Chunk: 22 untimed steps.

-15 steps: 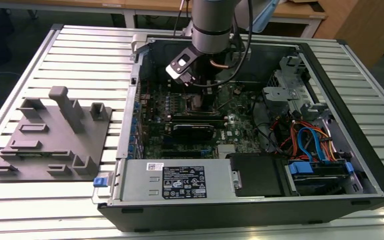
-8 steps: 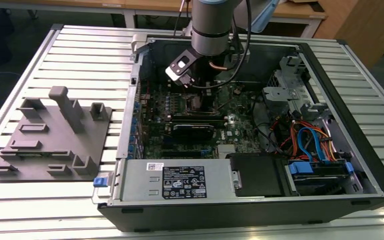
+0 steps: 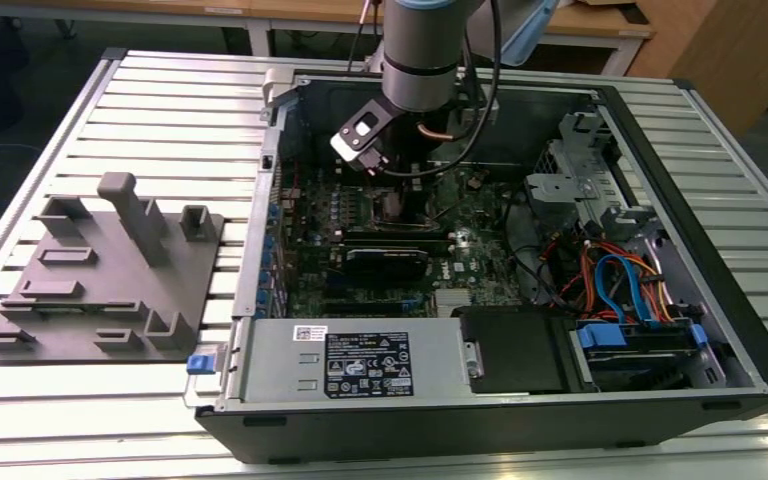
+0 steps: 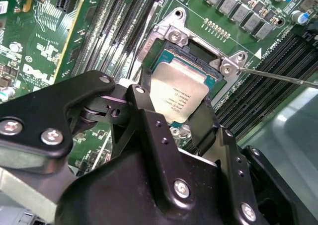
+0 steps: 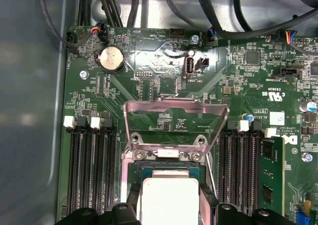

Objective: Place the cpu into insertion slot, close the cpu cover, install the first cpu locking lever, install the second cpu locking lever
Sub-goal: 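Place the cpu into insertion slot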

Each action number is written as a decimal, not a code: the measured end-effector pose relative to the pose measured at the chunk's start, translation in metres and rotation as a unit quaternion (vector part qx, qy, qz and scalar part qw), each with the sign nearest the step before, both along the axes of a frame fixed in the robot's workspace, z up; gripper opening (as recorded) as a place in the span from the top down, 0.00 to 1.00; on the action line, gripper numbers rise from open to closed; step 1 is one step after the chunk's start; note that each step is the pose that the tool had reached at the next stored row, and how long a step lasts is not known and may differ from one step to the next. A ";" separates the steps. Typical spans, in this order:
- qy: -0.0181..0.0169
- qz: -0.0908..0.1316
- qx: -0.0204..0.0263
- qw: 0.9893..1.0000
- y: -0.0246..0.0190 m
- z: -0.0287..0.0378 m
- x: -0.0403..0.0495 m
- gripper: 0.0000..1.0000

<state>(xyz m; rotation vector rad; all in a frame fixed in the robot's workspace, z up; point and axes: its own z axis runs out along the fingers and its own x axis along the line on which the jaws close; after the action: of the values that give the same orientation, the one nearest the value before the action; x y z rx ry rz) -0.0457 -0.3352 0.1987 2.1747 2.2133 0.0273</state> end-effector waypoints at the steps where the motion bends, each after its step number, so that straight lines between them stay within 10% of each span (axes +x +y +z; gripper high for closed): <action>1: 0.000 0.000 0.000 1.000 0.0004 -0.0005 -0.0001 0.46; 22: 0.000 -0.003 0.000 1.000 0.0017 -0.0088 -0.0004 0.46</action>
<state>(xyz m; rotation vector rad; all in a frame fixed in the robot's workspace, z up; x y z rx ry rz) -0.0461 -0.3335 0.1900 2.1814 2.2064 0.0258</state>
